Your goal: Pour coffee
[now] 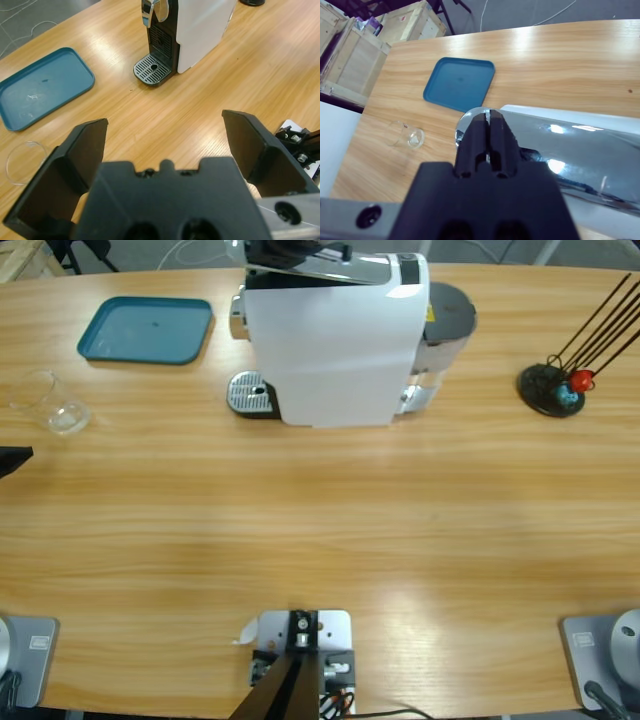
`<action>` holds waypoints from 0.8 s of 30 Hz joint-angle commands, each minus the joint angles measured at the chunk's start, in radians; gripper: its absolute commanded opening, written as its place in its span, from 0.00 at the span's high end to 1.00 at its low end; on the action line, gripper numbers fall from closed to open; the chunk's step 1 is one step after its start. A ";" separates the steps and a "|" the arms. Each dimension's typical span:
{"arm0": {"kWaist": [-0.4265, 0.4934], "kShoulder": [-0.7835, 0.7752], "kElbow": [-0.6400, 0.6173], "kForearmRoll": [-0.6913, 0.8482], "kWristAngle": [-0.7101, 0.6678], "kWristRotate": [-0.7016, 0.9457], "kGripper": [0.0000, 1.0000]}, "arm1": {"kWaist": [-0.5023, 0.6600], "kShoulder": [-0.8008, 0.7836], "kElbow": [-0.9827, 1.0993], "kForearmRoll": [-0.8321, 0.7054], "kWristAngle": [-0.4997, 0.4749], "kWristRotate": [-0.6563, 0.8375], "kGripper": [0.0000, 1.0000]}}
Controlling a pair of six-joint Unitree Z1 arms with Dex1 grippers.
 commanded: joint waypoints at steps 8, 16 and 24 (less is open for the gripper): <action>0.006 0.023 -0.021 0.046 -0.009 -0.009 0.00 | 0.040 0.247 0.122 0.120 0.077 0.068 1.00; 0.007 0.020 -0.027 0.046 0.022 -0.014 0.00 | 0.035 0.003 0.091 0.092 -0.089 -0.176 0.01; 0.007 -0.073 -0.014 0.047 0.088 -0.044 0.00 | 0.058 -0.355 -0.043 0.108 -0.084 -0.509 0.01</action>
